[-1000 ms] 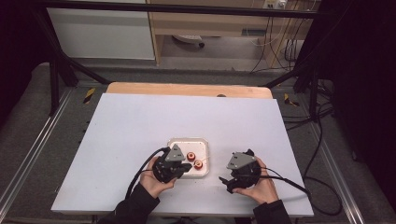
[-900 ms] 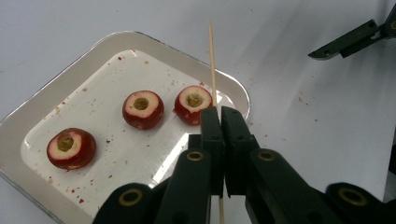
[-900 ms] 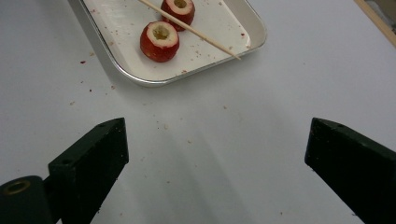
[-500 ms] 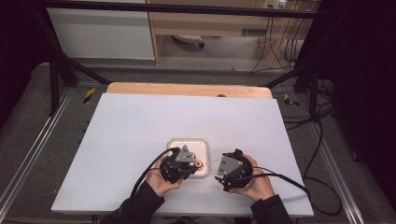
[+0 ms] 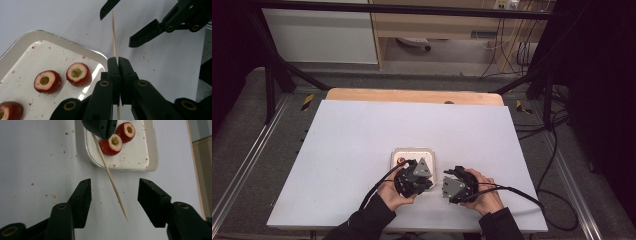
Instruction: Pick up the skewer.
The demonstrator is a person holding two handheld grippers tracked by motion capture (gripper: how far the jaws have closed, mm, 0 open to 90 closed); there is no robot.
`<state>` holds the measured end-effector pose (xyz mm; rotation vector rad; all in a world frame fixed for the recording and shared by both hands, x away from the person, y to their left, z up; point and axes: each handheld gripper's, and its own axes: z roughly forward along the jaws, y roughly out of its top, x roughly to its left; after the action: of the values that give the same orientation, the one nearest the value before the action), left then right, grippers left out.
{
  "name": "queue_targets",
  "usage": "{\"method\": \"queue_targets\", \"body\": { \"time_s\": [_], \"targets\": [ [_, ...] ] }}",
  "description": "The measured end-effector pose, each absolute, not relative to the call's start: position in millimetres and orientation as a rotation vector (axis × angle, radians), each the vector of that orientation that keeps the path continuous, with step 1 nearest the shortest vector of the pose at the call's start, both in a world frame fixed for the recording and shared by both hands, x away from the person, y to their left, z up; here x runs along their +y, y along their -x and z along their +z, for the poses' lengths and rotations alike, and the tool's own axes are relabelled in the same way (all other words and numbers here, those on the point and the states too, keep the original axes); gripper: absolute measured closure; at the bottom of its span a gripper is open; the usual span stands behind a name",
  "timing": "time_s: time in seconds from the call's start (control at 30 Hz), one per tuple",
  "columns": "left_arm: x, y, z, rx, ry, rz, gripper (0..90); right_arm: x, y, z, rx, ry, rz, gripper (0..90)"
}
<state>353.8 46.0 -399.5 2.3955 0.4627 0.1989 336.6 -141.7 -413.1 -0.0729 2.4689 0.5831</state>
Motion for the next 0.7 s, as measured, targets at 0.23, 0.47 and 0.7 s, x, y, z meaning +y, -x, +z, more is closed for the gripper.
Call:
{"method": "queue_targets", "body": {
  "time_s": [0.23,0.47,0.7],
  "targets": [
    [37.2,-350.9,-398.1,0.432,-2.403,0.189,88.4,-141.6,-333.4,-417.7,2.454,0.235,0.506,59.8],
    [36.1,-350.0,-399.6,0.416,-2.409,0.184,88.3,-141.5,-332.7,-420.9,2.439,0.326,0.435,72.8],
    [37.1,-349.1,-401.1,0.409,-2.411,0.176,88.4,-140.6,-332.1,-422.9,2.442,0.366,0.417,81.0]
  ]
}}
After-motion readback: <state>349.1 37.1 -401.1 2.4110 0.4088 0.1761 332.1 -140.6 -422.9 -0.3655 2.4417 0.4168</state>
